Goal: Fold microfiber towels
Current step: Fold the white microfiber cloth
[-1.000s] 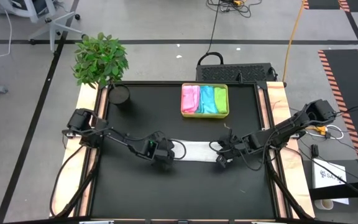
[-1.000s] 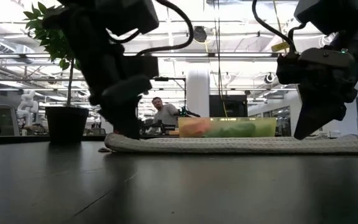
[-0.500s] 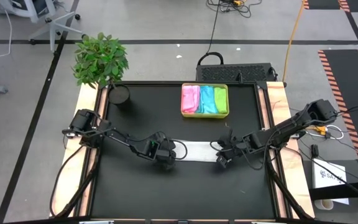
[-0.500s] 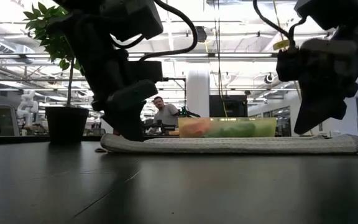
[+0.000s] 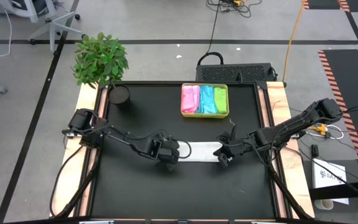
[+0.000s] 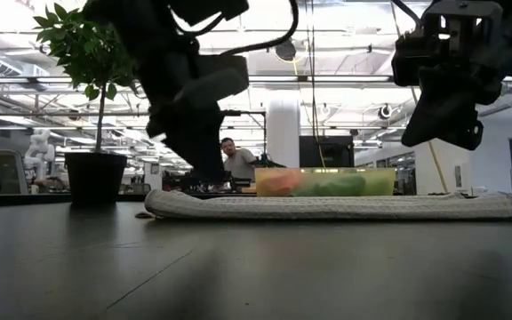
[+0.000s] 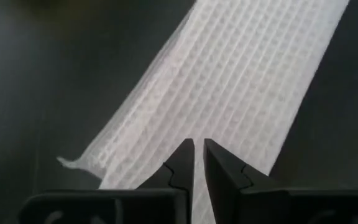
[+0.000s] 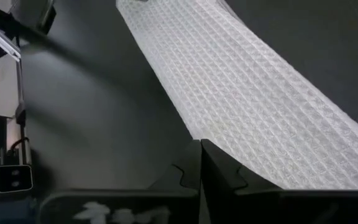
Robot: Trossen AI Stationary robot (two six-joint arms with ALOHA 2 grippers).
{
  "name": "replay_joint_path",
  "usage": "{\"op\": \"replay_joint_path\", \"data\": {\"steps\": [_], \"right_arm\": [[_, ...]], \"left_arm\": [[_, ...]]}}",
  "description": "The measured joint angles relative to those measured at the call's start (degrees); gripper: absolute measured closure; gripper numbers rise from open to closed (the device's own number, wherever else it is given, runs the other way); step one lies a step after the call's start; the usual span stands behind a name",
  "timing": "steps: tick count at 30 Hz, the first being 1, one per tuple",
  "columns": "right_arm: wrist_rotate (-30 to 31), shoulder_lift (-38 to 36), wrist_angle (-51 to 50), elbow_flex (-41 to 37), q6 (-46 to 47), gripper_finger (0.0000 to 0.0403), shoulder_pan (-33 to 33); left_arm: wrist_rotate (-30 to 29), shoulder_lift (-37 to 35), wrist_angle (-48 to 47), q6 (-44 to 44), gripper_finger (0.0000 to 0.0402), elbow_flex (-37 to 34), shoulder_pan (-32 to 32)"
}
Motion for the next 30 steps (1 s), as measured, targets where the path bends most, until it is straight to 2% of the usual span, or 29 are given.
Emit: {"op": "replay_joint_path", "data": {"steps": [8,12,30], "right_arm": [[1.4,0.0,-0.8,0.0,0.0,0.0403,0.0],[1.3,0.0,-0.8,0.0,0.0,0.0403,0.0],[1.2,0.0,-1.3,0.0,-0.2,0.0403,0.0]], "left_arm": [[-1.6,-0.2,-13.3,3.3,0.0362,8.3,0.0],[-4.1,-0.2,-13.2,4.8,0.0362,9.6,0.0],[-4.2,-0.2,-13.2,5.8,0.0362,9.5,0.1]]}}
